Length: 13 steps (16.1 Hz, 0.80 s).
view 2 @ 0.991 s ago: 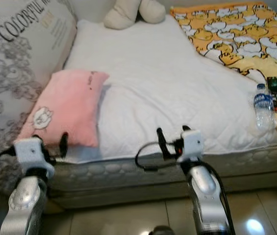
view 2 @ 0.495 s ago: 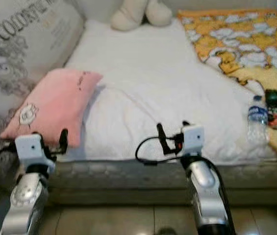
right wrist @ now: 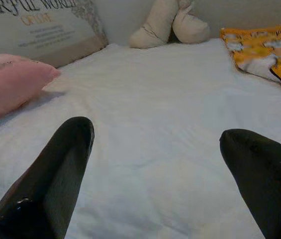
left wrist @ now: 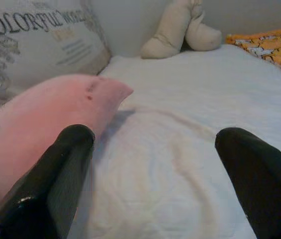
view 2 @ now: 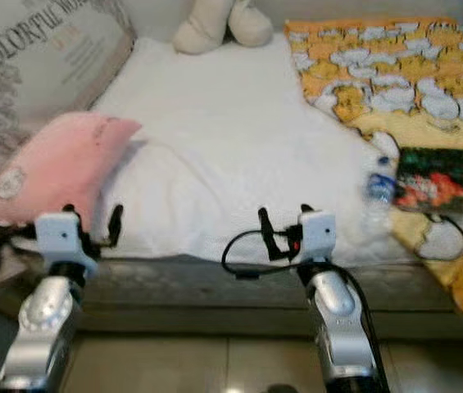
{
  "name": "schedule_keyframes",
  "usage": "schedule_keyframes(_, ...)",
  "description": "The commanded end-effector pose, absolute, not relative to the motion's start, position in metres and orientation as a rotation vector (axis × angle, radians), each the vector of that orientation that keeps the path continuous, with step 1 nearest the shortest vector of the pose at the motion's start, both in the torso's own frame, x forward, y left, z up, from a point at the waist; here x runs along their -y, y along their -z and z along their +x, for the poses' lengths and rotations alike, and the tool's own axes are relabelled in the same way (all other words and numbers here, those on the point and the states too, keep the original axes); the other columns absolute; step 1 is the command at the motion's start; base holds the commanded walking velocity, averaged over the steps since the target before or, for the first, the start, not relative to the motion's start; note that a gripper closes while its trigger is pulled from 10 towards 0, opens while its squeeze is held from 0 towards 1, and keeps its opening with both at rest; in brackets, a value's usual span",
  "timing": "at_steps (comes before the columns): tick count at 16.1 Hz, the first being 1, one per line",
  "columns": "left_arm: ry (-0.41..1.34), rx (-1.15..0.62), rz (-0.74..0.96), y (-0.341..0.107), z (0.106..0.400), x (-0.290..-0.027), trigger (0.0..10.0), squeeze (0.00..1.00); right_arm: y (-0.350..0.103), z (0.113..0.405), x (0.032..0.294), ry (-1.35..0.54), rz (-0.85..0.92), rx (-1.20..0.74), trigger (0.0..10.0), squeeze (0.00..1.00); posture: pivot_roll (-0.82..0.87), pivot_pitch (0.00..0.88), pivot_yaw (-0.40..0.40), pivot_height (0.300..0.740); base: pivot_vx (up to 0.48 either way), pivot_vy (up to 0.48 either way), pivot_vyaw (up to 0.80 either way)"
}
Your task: Clean up the room
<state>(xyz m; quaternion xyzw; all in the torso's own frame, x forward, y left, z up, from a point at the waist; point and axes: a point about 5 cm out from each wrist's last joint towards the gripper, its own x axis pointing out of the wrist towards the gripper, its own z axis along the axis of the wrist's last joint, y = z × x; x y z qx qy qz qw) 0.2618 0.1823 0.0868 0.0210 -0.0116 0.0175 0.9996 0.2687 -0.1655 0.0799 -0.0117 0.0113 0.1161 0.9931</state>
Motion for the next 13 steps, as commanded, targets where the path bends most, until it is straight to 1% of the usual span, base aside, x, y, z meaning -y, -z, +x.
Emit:
schedule_keyframes(1, -0.015, 0.011, 0.037, -0.084, 0.262, -0.178, 10.0, 0.0, -0.08, 0.269, 0.169, -0.22, -0.034, -0.028, 10.0, 0.0, -0.22, 0.0, 0.157, 0.74, 0.0, -0.469, -0.7)
schedule_keyframes(3, -0.011, 0.007, 0.026, -0.083, 0.264, -0.177, 10.0, 0.0, -0.081, 0.269, 0.171, -0.189, -0.027, -0.015, 10.0, 0.0, -0.21, 0.0, 0.156, 0.74, 0.0, -0.471, -0.67)
schedule_keyframes(4, -0.016, 0.004, 0.018, -0.082, 0.264, -0.177, 10.0, 0.0, -0.084, 0.27, 0.174, -0.154, -0.003, 0.003, 10.0, 0.0, -0.21, 0.0, 0.156, 0.74, 0.0, -0.469, 0.0)
schedule_keyframes(5, -0.039, -0.012, -0.013, -0.081, 0.262, -0.182, 10.0, 0.0, -0.088, 0.269, 0.186, -0.067, 0.032, 0.027, 10.0, 0.0, -0.21, 0.0, 0.154, 0.74, 0.0, -0.461, 0.0)
schedule_keyframes(6, -0.025, -0.04, -0.013, -0.077, 0.256, -0.187, 10.0, 0.0, -0.083, 0.264, 0.199, 0.012, 0.06, 0.004, 10.0, 0.0, -0.21, 0.0, 0.154, 0.74, 0.0, -0.27, 0.0)
schedule_keyframes(7, -0.012, -0.051, -0.021, -0.075, 0.254, -0.187, 10.0, 0.0, -0.078, 0.263, 0.205, 0.036, 0.069, -0.017, 10.0, 0.0, -0.21, 0.0, 0.15, 0.74, 0.0, 0.0, 0.0)
schedule_keyframes(9, -0.024, -0.047, 0.0, -0.076, 0.255, -0.187, 10.0, 0.0, -0.081, 0.267, 0.2, -0.006, 0.046, -0.006, 10.0, 0.0, -0.21, 0.0, 0.151, 0.74, 0.0, 0.0, 0.0)
schedule_keyframes(10, -0.024, -0.041, -0.009, -0.078, 0.258, -0.184, 10.0, 0.0, -0.086, 0.271, 0.189, -0.07, 0.009, 0.015, 10.0, 0.0, -0.21, 0.0, 0.152, 0.74, 0.0, 0.0, 0.0)
schedule_keyframes(13, -0.036, -0.028, -0.008, -0.082, 0.259, -0.183, 10.0, 0.0, -0.087, 0.273, 0.186, -0.078, 0.003, 0.014, 10.0, 0.0, -0.2, 0.0, 0.151, 0.74, 0.469, 0.0, 0.0)
